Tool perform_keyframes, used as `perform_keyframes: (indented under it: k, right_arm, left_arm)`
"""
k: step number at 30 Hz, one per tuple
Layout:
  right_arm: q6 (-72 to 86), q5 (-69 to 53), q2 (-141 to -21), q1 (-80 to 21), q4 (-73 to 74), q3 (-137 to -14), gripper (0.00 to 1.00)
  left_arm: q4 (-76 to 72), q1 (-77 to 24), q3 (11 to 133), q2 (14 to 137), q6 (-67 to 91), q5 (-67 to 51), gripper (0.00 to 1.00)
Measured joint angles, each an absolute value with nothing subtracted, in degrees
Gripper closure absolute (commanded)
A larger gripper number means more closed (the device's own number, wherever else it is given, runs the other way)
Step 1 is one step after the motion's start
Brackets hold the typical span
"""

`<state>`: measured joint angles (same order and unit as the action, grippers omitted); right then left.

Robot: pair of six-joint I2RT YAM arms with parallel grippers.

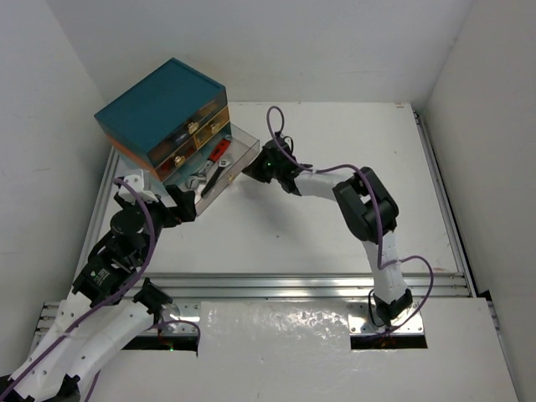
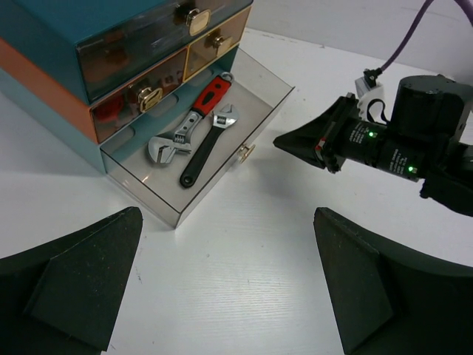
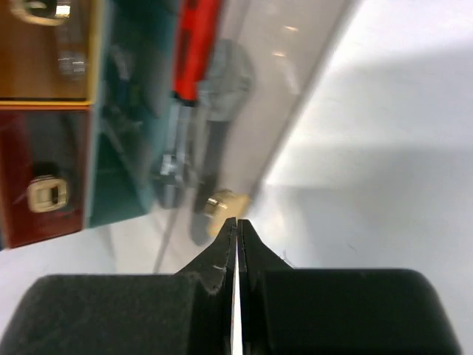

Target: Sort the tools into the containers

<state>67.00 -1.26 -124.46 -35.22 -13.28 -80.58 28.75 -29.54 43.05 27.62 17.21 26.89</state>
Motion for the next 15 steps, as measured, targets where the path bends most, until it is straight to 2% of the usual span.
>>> perform_keyframes:
  k: [6,15]
  right_arm:
    - [67.75,-8.36,-133.43,-35.22,-23.83,-86.11,1.00]
    - [70.52,-14.61,-145.38,-34.37,-26.57,-96.86,0.99]
  left_arm:
    - [28.51,-29.54,43.05,27.68,17.19,26.74,0.00]
    - [28.47,-29.54,43.05,28.14,16.97,25.93,0.00]
